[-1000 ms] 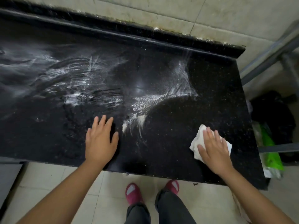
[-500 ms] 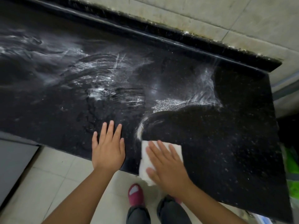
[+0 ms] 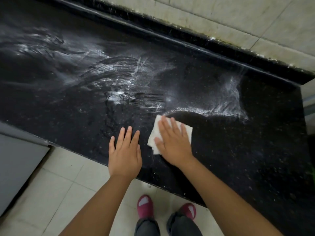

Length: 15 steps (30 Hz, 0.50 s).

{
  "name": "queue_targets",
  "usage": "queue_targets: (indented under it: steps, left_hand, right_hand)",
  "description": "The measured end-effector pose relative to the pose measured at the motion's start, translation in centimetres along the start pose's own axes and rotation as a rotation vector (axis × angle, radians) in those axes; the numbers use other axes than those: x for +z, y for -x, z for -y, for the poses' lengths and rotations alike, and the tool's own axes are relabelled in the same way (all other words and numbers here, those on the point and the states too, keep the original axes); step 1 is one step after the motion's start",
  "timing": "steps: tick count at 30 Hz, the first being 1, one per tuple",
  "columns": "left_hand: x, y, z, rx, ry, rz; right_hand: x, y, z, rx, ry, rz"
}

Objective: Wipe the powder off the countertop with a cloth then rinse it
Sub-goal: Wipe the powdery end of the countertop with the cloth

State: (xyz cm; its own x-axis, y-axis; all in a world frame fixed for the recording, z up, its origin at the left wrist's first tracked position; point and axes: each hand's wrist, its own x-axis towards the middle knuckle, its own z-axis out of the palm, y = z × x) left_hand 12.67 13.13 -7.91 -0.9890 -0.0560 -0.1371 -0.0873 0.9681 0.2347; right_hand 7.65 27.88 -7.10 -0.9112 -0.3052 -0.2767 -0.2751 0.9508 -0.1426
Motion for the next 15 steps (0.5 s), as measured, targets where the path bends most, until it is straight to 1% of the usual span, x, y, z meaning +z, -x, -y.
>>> queue_targets:
  steps: [1,3,4,6,7,9,11,13,14,15]
  left_hand:
    - [0.1,0.0,0.1,0.005,0.000,0.013]
    - [0.1,-0.1,0.2,0.010,0.005,0.022]
    - [-0.1,-0.1,0.1,0.009,0.005,0.020]
    - [-0.2,-0.2,0.1,0.021,-0.023,0.005]
    - [-0.2,-0.2,0.2,0.024,-0.034,-0.020]
    - [-0.3,-0.2,0.2,0.030,-0.029,-0.034]
    - [-0.2,-0.3,0.2,0.036,-0.027,-0.041]
    - [0.0,-0.2,0.3,0.036,-0.003,-0.023]
    - [0.1,-0.1,0.3,0.031,0.021,-0.005]
    - [0.1,0.0,0.3,0.023,0.041,0.002]
  right_hand:
    - [0.5,1.3,0.5,-0.080,0.042,-0.012]
    - [1.5,4.7,0.0,-0.174,0.072,-0.017]
    - [1.9,6.6,-1.1,-0.192,0.079,0.023]
    - [2.7,10.1,-4.6,-0.201,0.113,0.035]
    - [2.6,11.1,-6.5,-0.171,0.118,0.005]
    - [1.7,11.2,-9.0,0.001,0.089,0.015]
    - [0.8,8.8,-9.5,0.177,0.054,-0.038]
    - [-0.1,5.5,-7.6,0.299,-0.006,0.004]
    - [-0.5,3.9,-6.1,0.310,-0.006,0.014]
    - [-0.6,2.4,-4.5,0.276,-0.002,0.027]
